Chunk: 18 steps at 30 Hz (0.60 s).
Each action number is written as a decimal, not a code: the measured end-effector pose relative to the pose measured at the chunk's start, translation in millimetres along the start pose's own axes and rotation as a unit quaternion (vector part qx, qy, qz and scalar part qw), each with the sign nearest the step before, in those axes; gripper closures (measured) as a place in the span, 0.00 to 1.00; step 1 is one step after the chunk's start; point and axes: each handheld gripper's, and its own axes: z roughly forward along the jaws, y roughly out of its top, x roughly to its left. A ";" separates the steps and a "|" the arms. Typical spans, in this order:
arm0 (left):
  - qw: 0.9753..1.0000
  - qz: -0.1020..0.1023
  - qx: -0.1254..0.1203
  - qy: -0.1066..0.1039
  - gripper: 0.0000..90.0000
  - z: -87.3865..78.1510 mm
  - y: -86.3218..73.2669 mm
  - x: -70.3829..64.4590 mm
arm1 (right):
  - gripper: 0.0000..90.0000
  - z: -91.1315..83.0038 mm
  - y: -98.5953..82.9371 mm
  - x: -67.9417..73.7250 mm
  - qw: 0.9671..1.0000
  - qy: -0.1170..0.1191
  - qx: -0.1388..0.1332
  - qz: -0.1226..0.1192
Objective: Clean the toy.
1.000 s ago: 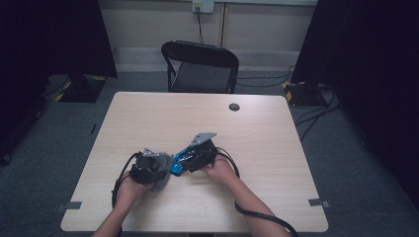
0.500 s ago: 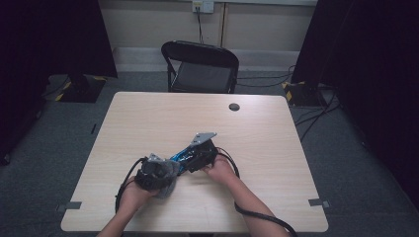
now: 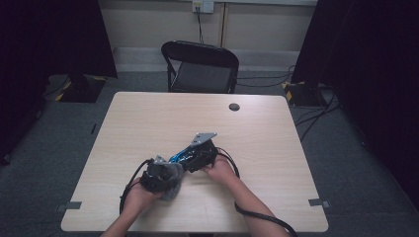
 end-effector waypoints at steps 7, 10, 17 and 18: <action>1.000 0.010 0.002 -0.005 0.81 1.8 1.3 -5.2 | 0.05 0.1 0.3 -0.1 1.000 0.000 0.001 0.000; 1.000 0.012 0.002 -0.007 0.81 2.3 1.7 -6.7 | 0.05 0.0 0.4 -0.2 1.000 0.001 0.001 0.000; 0.999 0.034 0.005 -0.024 0.81 4.2 3.3 -12.9 | 0.05 0.0 0.4 -0.3 1.000 0.001 0.002 0.000; 0.999 0.036 0.005 -0.026 0.81 4.5 3.6 -14.0 | 0.05 0.0 0.4 -0.2 1.000 0.001 0.002 0.000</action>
